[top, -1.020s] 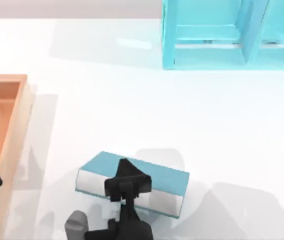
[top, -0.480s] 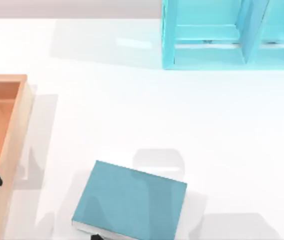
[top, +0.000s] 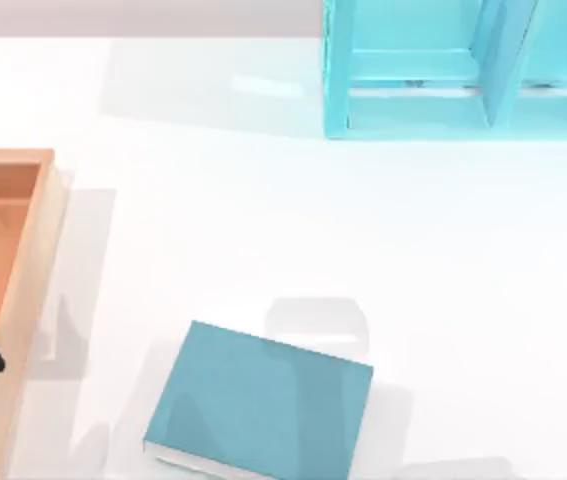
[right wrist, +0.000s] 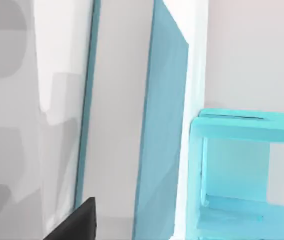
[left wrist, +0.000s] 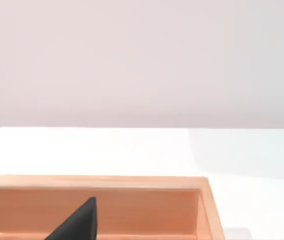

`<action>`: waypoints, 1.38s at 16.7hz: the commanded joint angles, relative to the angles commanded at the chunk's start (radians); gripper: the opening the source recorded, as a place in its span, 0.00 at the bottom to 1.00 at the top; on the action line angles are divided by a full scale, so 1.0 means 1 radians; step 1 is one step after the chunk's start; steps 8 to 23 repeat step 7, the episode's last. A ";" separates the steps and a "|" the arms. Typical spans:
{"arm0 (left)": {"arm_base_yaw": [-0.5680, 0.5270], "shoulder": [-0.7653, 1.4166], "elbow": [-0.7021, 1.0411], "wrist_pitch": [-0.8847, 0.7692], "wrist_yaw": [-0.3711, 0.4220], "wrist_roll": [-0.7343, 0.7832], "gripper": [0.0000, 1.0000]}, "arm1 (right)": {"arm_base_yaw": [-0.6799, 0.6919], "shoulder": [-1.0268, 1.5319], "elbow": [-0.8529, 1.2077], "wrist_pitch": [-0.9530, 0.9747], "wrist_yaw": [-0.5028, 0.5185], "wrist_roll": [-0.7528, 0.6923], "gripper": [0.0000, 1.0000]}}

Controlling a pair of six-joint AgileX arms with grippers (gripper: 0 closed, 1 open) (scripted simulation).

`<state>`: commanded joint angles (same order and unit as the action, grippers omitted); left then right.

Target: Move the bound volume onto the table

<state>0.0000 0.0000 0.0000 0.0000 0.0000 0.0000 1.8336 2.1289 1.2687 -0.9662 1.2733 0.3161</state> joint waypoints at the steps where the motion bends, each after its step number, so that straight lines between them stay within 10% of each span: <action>1: 0.000 0.000 0.000 0.000 0.000 0.000 1.00 | -0.001 0.005 0.016 -0.062 0.002 0.049 1.00; 23: 0.000 0.000 0.000 0.000 0.000 0.000 1.00 | -0.014 0.019 0.058 -0.214 0.009 0.170 1.00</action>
